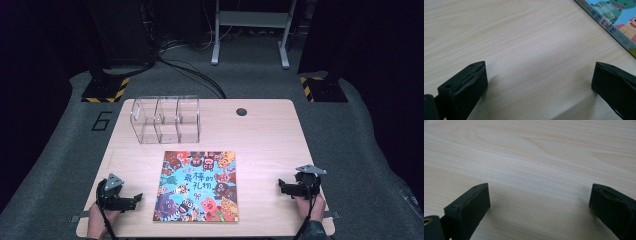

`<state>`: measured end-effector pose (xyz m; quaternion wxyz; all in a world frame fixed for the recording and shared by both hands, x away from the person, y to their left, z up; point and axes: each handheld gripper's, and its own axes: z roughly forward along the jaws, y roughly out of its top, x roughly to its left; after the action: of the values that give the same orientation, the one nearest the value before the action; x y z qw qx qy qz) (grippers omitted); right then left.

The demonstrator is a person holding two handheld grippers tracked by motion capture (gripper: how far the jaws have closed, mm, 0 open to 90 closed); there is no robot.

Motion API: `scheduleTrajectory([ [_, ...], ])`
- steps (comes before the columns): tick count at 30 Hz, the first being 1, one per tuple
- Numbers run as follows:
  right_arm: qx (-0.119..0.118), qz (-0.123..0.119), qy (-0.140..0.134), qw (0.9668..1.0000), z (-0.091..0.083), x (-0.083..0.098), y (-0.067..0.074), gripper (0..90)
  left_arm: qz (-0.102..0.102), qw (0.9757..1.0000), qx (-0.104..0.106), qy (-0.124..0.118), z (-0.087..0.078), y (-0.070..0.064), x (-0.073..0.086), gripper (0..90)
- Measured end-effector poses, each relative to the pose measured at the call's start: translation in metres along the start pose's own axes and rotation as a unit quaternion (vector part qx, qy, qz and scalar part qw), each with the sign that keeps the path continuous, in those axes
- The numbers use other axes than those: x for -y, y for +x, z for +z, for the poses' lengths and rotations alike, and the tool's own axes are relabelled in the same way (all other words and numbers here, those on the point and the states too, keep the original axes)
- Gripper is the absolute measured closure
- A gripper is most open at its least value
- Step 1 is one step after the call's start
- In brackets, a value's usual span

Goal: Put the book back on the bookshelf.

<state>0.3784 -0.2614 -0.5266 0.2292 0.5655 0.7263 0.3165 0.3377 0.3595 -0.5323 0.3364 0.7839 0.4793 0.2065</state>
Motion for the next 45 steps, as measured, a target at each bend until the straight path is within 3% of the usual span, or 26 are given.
scheduleTrajectory([
  [2, -0.019, 0.014, -0.012, 0.9996, -0.005, -0.005, 0.006, 2.6, 0.000, 1.0000, 0.000, 0.001, 0.000, 0.000, 0.000, 0.3],
  [6, -0.035, 0.009, -0.013, 0.9993, -0.010, -0.014, 0.019, 3.2, 0.003, 1.0000, -0.003, 0.004, 0.002, 0.000, -0.003, 0.0],
  [8, -0.059, 0.003, -0.008, 0.9982, -0.011, -0.024, 0.035, 3.4, -0.010, 0.9997, -0.012, 0.019, 0.003, -0.002, -0.007, 0.2],
  [10, -0.066, -0.002, -0.007, 0.9978, -0.010, -0.027, 0.040, 3.4, -0.014, 0.9996, -0.013, 0.019, 0.003, -0.002, -0.008, 0.3],
  [12, -0.086, -0.001, 0.004, 0.9963, -0.008, -0.034, 0.052, 3.4, -0.035, 0.9993, -0.004, 0.008, 0.006, -0.006, -0.014, 0.3],
  [14, -0.093, -0.003, 0.006, 0.9957, -0.006, -0.036, 0.056, 3.4, -0.032, 0.9994, 0.002, 0.009, 0.007, -0.008, -0.017, 0.3],
  [17, -0.123, -0.015, 0.025, 0.9920, 0.001, -0.045, 0.078, 4.2, -0.025, 0.9995, 0.016, 0.011, 0.013, -0.017, -0.026, 0.2],
  [21, -0.144, -0.036, 0.046, 0.9879, 0.010, -0.053, 0.098, 5.3, -0.030, 0.9994, 0.018, 0.004, 0.021, -0.025, -0.030, 0.3],
  [23, -0.156, -0.043, 0.068, 0.9844, 0.017, -0.057, 0.109, 5.9, -0.038, 0.9991, 0.017, 0.002, 0.025, -0.027, -0.030, 0.3],
  [24, -0.160, -0.059, 0.073, 0.9826, 0.021, -0.059, 0.112, 6.3, -0.038, 0.9991, 0.017, 0.002, 0.025, -0.027, -0.030, 0.2],
  [26, -0.178, -0.058, 0.094, 0.9778, 0.028, -0.064, 0.123, 7.7, -0.029, 0.9995, 0.007, 0.008, 0.027, -0.028, -0.032, 0.3],
  [27, -0.178, -0.058, 0.094, 0.9778, 0.028, -0.064, 0.123, 7.7, -0.029, 0.9995, 0.007, 0.008, 0.027, -0.028, -0.032, 0.3],
  [28, -0.185, -0.072, 0.105, 0.9744, 0.033, -0.069, 0.131, 9.5, -0.031, 0.9995, 0.003, 0.008, 0.029, -0.031, -0.033, 0.2],
  [29, -0.186, -0.076, 0.108, 0.9735, 0.035, -0.071, 0.133, 10.8, -0.031, 0.9995, 0.003, 0.008, 0.029, -0.031, -0.033, 0.2],
  [30, -0.186, -0.076, 0.108, 0.9735, 0.035, -0.071, 0.133, 10.8, -0.026, 0.9996, 0.003, 0.013, 0.029, -0.031, -0.034, 0.2],
  [31, -0.192, -0.082, 0.125, 0.9700, 0.039, -0.076, 0.140, 12.5, -0.016, 0.9997, 0.000, 0.017, 0.030, -0.034, -0.034, 0.0],
  [33, -0.191, -0.090, 0.135, 0.9681, 0.042, -0.080, 0.146, 13.6, -0.011, 0.9997, -0.002, 0.022, 0.030, -0.034, -0.035, 0.2],
  [34, -0.193, -0.094, 0.139, 0.9667, 0.043, -0.081, 0.147, 14.5, -0.028, 0.9996, -0.005, 0.009, 0.031, -0.036, -0.034, 0.1],
  [36, -0.198, -0.095, 0.147, 0.9645, 0.046, -0.085, 0.151, 15.3, -0.026, 0.9996, -0.006, 0.008, 0.031, -0.036, -0.033, 0.2],
  [38, -0.198, -0.098, 0.154, 0.9631, 0.049, -0.087, 0.153, 17.9, -0.015, 0.9998, -0.014, 0.007, 0.032, -0.037, -0.032, 0.4],
  [42, -0.202, -0.083, 0.167, 0.9614, 0.056, -0.090, 0.157, 23.1, -0.019, 0.9997, -0.017, -0.002, 0.032, -0.038, -0.031, 0.2],
  [43, -0.207, -0.081, 0.174, 0.9594, 0.057, -0.090, 0.157, 24.5, -0.018, 0.9997, -0.017, -0.002, 0.032, -0.037, -0.031, 0.2],
  [45, -0.202, -0.074, 0.175, 0.9607, 0.057, -0.091, 0.158, 26.3, -0.018, 0.9997, -0.017, -0.002, 0.033, -0.038, -0.031, 0.2],
])
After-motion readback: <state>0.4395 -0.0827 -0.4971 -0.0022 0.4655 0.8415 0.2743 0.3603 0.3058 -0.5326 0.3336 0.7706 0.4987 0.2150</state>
